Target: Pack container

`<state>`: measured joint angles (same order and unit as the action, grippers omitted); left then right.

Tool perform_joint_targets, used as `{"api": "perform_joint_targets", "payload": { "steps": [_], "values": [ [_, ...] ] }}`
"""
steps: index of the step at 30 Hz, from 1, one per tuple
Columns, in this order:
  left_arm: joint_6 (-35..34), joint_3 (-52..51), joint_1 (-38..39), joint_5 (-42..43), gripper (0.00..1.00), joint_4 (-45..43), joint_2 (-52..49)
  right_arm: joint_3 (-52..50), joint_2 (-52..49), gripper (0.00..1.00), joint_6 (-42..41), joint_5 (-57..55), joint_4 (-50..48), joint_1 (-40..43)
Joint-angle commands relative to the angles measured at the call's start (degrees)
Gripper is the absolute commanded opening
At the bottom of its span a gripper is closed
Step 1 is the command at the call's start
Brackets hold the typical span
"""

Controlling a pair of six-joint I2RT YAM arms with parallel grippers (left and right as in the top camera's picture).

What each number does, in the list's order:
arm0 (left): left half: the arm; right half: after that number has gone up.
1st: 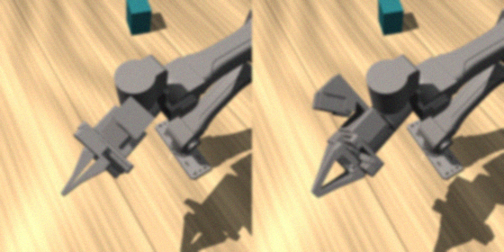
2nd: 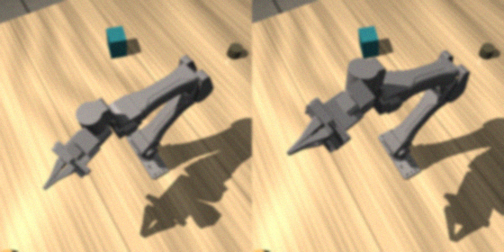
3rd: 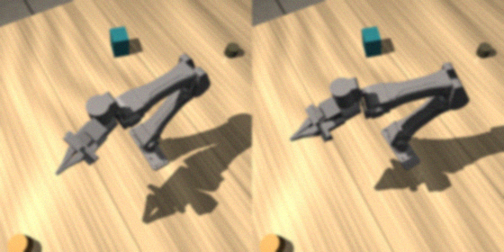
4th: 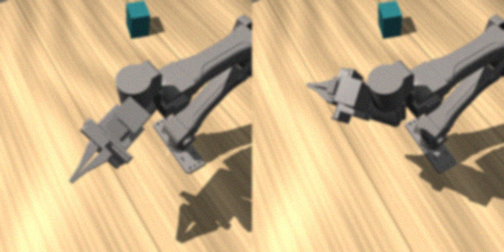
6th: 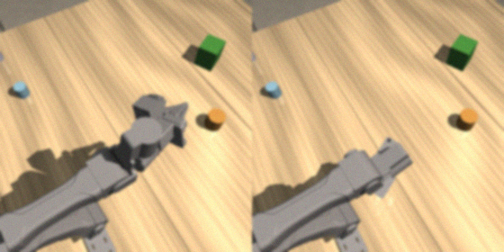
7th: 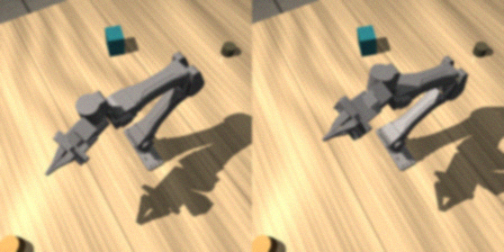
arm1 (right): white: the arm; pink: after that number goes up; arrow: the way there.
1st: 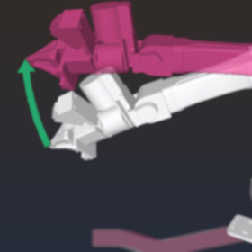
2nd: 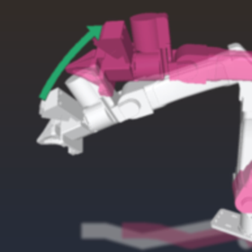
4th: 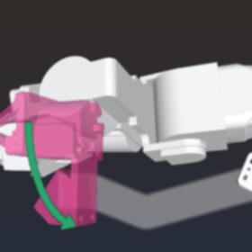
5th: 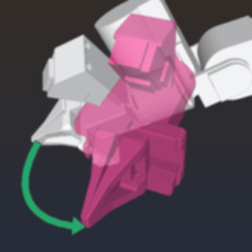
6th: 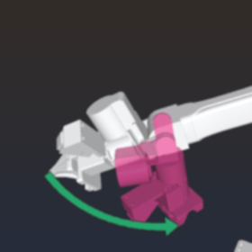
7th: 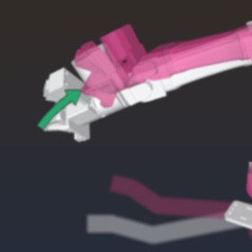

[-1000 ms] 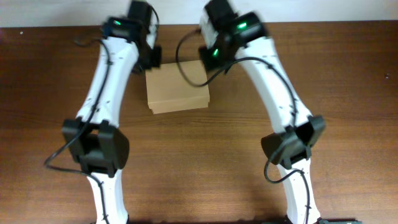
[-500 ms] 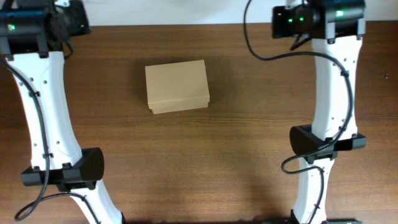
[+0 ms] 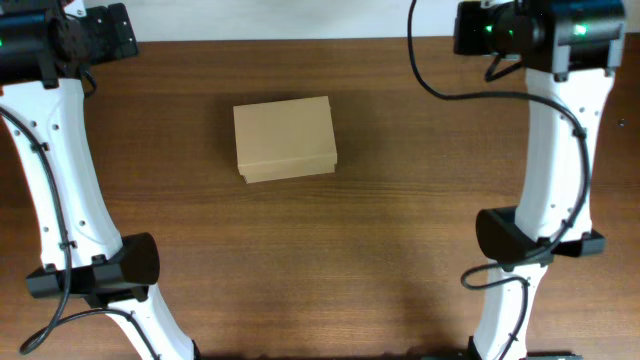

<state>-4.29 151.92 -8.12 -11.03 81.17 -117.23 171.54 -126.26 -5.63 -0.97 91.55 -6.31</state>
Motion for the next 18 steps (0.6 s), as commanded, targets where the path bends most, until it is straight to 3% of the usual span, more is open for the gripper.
{"api": "perform_joint_targets", "payload": {
  "steps": [1,3,5,7,8,18],
  "values": [
    [0.07,-0.15,-0.09,-0.61,1.0,0.57,-0.26,0.46,5.07,0.18,-0.87,0.55,-1.22,-0.04],
    [0.09,-0.15,-0.04,-0.7,1.0,0.46,-0.26,0.46,7.43,0.22,-0.85,0.55,-2.19,-0.04],
    [0.09,-0.15,-0.09,-0.66,1.0,0.5,-0.26,0.46,9.73,0.42,-0.83,0.52,-3.26,-0.04],
    [0.09,-0.15,-0.15,-0.63,1.0,0.55,-0.26,0.46,11.72,0.75,-0.83,0.52,-4.07,-0.04],
    [0.09,-0.15,-0.15,-0.63,1.0,0.55,-0.26,0.44,12.55,0.99,-0.83,0.52,-4.35,-0.04],
    [0.07,-0.15,-0.15,-0.63,1.0,0.55,-0.26,0.44,14.84,0.99,-0.83,0.55,-3.87,-0.04]
  ]
}}
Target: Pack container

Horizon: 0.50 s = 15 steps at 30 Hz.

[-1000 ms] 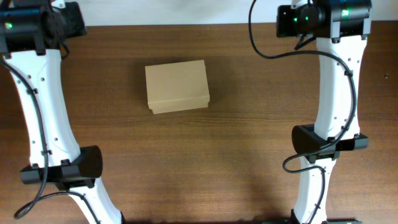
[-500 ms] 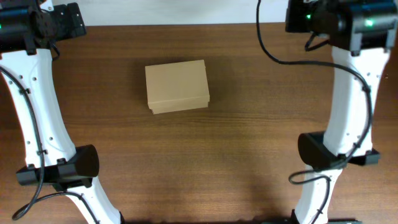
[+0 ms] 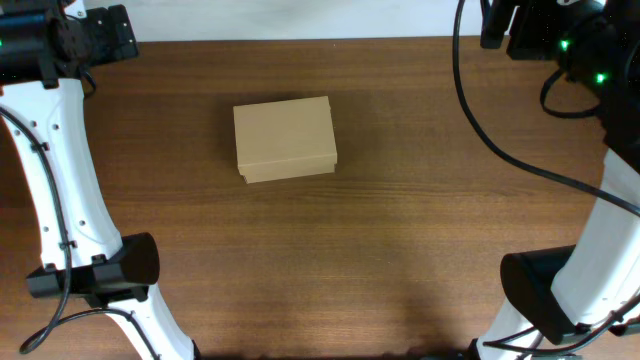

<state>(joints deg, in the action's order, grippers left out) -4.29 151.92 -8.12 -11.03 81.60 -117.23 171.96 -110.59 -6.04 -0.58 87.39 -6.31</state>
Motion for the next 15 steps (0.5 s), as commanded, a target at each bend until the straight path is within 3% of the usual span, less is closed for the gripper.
{"api": "perform_joint_targets", "payload": {
  "steps": [1,8,10,15],
  "values": [
    [0.09,-0.15,-0.15,-0.63,1.0,0.11,-0.26,0.0,-0.83,1.0,-0.42,0.15,0.44,-0.04],
    [0.09,-0.15,-0.15,-0.63,1.0,0.11,-0.26,0.0,-0.83,0.99,-0.44,7.19,9.29,-0.04],
    [0.09,-0.15,-0.15,-0.63,1.0,0.11,-0.26,-0.35,-0.83,0.99,-0.33,12.39,9.33,-0.09],
    [0.07,-0.15,-0.15,-0.63,1.0,0.11,-0.26,-0.35,-0.7,0.99,0.02,13.46,9.86,-0.04]
  ]
}}
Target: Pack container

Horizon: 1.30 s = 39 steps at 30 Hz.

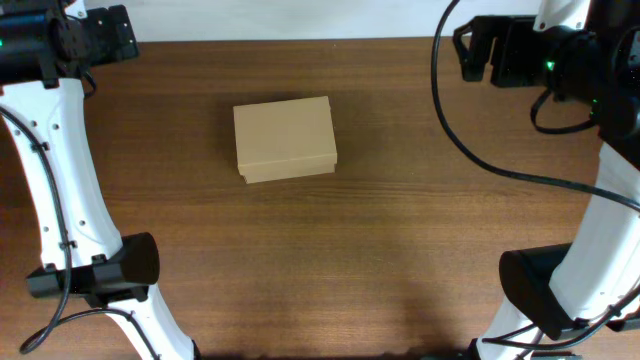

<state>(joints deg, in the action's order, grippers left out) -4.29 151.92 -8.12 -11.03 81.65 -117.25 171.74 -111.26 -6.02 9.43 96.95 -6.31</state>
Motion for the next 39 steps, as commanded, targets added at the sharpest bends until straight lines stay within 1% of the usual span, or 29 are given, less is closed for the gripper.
{"api": "perform_joint_targets", "payload": {
  "steps": [1,4,9,14,19,22,25,30,35,39],
  "values": [
    [0.09,-0.15,-0.15,-0.63,1.0,0.07,-0.24,-0.13,-0.02,0.99,0.02,3.43,0.33,-0.02],
    [0.09,-0.15,-0.15,-0.63,1.0,0.07,-0.24,-0.15,-0.07,0.99,0.02,2.78,0.2,0.02],
    [0.09,-0.15,-0.15,-0.63,1.0,0.07,-0.24,-0.02,0.04,0.99,0.02,-2.03,-0.15,0.48],
    [0.07,-0.15,-0.15,-0.63,1.0,0.07,-0.24,-0.02,1.64,0.99,0.0,-2.16,-0.98,2.71],
    [0.09,-0.15,-0.15,-0.63,1.0,0.07,-0.24,-1.14,6.64,0.99,0.02,-2.6,-7.76,4.26],
    [0.09,-0.15,-0.15,-0.63,1.0,0.07,-0.24,-5.55,11.85,0.99,0.02,-2.6,-12.55,5.35],
    [0.09,-0.15,-0.15,-0.63,1.0,0.07,-0.24,-14.1,18.53,0.99,0.02,-2.62,-16.5,6.4],
    [0.09,-0.15,-0.15,-0.63,1.0,0.07,-0.24,-35.39,32.0,0.99,0.02,-2.6,-24.35,6.43],
    [0.09,-0.15,-0.15,-0.63,1.0,0.07,-0.24,-61.72,46.58,0.99,0.0,-2.6,-35.85,6.43],
    [0.09,-0.15,-0.15,-0.63,1.0,0.07,-0.24,-80.43,56.59,0.99,0.0,-2.58,-45.86,6.43]
  ]
}}
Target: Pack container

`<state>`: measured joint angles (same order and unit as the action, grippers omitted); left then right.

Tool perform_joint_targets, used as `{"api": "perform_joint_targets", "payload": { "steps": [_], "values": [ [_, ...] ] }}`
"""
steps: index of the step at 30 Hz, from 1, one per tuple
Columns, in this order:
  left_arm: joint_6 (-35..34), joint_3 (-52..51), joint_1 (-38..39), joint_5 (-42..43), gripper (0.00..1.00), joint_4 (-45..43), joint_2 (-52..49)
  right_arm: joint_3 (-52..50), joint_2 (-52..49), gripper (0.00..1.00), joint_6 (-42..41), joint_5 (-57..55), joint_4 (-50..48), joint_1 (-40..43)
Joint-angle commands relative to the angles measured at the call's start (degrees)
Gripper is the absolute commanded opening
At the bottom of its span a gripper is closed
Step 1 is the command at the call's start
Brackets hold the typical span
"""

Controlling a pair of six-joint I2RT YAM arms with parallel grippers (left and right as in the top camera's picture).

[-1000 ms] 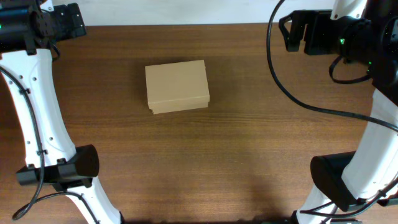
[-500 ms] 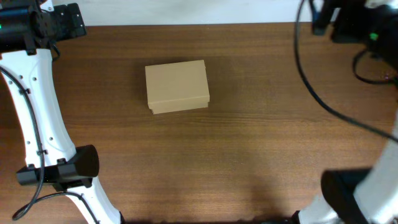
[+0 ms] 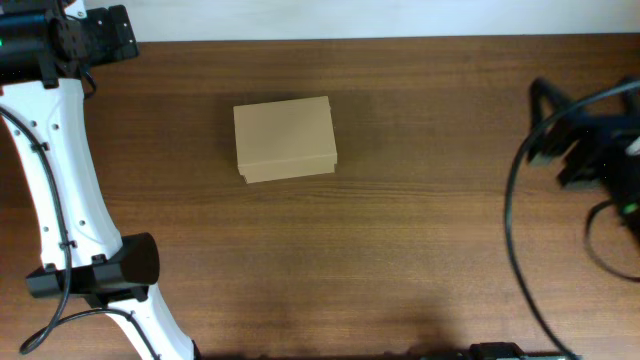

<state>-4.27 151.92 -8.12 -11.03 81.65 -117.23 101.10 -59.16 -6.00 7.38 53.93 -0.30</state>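
A closed tan cardboard box [image 3: 285, 138] sits on the brown table [image 3: 400, 250], left of centre and towards the back. My left arm runs up the left edge, and its dark gripper end [image 3: 110, 30] rests at the back left corner, well away from the box. The right arm's dark, blurred gripper end [image 3: 560, 130] hangs at the right edge, far to the right of the box. Neither gripper's fingers show clearly, and nothing is seen held.
The left arm's black elbow joint [image 3: 115, 270] juts over the front left of the table. Black cables [image 3: 515, 230] loop down from the right arm along the right side.
The right arm's dark end has moved from the back right corner to the middle of the right edge. Its white link and black elbow have left the view. The box and left arm are unchanged.
The right arm stood folded at the right with its head at the back edge. It then sat further right, then forward near the back right corner, and is now low at the right edge. The box and left arm stayed put throughout.
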Motion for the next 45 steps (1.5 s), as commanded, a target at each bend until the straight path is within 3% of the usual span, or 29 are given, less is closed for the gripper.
{"api": "perform_joint_targets", "payload": {
  "steps": [1,14,20,29,45],
  "values": [
    [0.07,-0.15,-0.15,-0.63,1.0,0.07,-0.26,-14.14,6.8,0.99,-0.02,-0.52,-5.25,0.42],
    [0.07,-0.15,-0.15,-0.63,1.0,0.07,-0.26,-59.84,32.83,0.99,0.0,-2.47,-34.77,0.42],
    [0.07,-0.15,-0.15,-0.63,1.0,0.07,-0.26,-72.76,44.89,0.99,0.0,-8.04,-38.56,0.42],
    [0.07,-0.15,-0.15,-0.63,1.0,0.07,-0.26,-85.35,58.93,0.99,-0.02,-11.98,-40.76,4.81],
    [0.04,-0.15,-0.15,-0.63,1.0,0.07,-0.26,-94.27,59.01,0.99,-0.02,-11.98,-42.86,4.44]
  ]
}}
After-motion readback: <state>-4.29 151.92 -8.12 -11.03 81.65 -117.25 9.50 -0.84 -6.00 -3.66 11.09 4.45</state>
